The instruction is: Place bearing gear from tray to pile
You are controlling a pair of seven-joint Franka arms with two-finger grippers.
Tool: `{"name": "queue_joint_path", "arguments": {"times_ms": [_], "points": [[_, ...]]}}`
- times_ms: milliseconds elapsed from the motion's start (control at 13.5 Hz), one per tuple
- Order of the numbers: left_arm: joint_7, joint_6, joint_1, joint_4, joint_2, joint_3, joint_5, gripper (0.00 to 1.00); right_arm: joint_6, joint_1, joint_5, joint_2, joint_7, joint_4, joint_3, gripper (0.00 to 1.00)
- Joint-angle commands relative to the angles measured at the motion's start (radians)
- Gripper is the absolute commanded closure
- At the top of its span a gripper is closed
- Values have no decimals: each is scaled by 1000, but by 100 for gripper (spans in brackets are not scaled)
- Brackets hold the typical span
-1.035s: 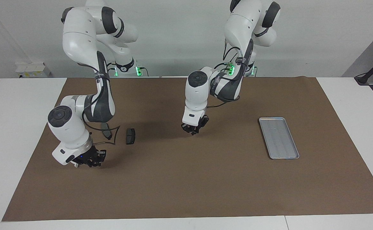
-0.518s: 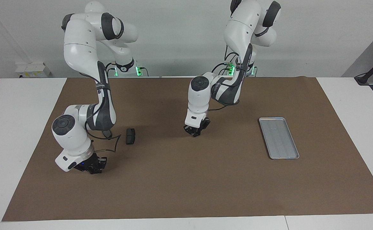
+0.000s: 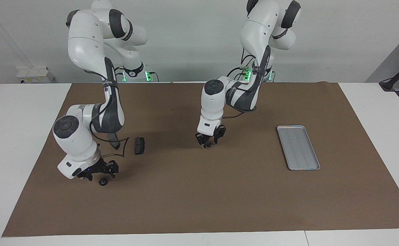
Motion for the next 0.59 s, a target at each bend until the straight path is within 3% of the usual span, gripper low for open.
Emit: {"name": "queue_joint_path", "arguments": {"times_ms": [0,222,370,518], "points": [[114,-134,58,37,-121,6,33,0,-97,14,3,-89,-6,-18,5,0],[413,-348,238,120,-247,-5,-118,0,-230,82,10,-156,173,-13,14,0],[695,-564,399,262,-259,10,-210,0,-272,200,13,-172,438,-10,15,0],[910,-635,557,284,-271,9,-217,0,-249,316,22,-170,693,-12,17,0]]}}
